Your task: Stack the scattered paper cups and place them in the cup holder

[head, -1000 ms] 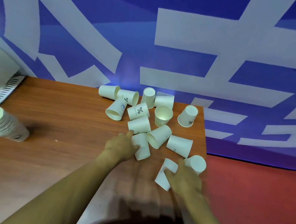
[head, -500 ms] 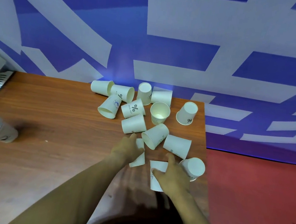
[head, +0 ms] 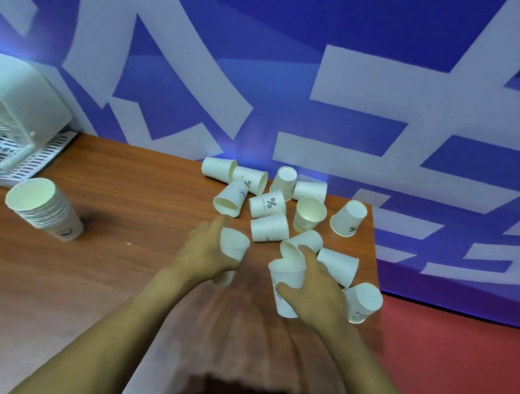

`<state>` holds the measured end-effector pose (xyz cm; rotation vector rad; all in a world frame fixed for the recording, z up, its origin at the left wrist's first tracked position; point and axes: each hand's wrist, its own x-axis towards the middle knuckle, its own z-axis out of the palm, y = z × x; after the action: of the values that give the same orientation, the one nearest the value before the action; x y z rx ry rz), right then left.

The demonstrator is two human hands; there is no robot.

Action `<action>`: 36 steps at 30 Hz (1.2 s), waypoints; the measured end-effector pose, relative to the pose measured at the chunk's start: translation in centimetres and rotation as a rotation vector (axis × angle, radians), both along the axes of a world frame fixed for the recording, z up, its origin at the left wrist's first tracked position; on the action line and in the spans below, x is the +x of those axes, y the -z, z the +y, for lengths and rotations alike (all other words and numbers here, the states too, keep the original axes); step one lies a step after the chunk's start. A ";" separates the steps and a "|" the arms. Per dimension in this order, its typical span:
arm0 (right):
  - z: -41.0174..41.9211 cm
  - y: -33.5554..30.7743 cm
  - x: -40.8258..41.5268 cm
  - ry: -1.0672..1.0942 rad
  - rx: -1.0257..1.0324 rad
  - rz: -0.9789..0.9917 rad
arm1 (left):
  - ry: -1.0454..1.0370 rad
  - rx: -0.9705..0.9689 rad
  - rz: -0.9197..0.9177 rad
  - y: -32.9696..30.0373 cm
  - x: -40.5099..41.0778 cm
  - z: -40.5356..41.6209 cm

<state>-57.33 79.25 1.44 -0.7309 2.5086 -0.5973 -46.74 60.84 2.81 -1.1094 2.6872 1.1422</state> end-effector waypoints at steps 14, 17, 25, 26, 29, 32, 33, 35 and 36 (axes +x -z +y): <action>-14.8 -6.4 11.6 0.006 -0.126 0.135 | 0.105 -0.012 0.332 -6.6 13.8 -14.6; -19.0 -7.0 14.9 -0.009 -0.155 0.142 | 0.105 -0.005 0.324 -6.9 17.3 -18.7; -25.1 -7.8 21.3 -0.013 -0.182 0.144 | 0.085 0.053 0.289 -7.3 23.8 -25.6; -25.3 -8.0 21.5 -0.012 -0.177 0.153 | 0.077 0.052 0.292 -7.5 24.2 -26.0; -26.0 -8.6 21.8 -0.016 -0.175 0.180 | 0.056 0.020 0.307 -8.0 24.8 -26.9; -26.9 -9.0 21.6 -0.028 -0.203 0.198 | 0.023 0.005 0.307 -8.5 25.2 -27.3; -27.2 -8.9 21.5 -0.036 -0.210 0.198 | 0.018 -0.009 0.299 -8.6 25.3 -27.4; -27.9 -8.8 21.3 -0.050 -0.228 0.191 | 0.016 -0.042 0.285 -8.8 25.6 -27.5; -28.2 -8.8 21.3 -0.053 -0.238 0.191 | 0.014 -0.053 0.279 -8.8 25.8 -27.7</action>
<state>-36.02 51.02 10.29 -0.9800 2.6086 -0.8530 -20.95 33.18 11.64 -1.0033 2.9410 1.3217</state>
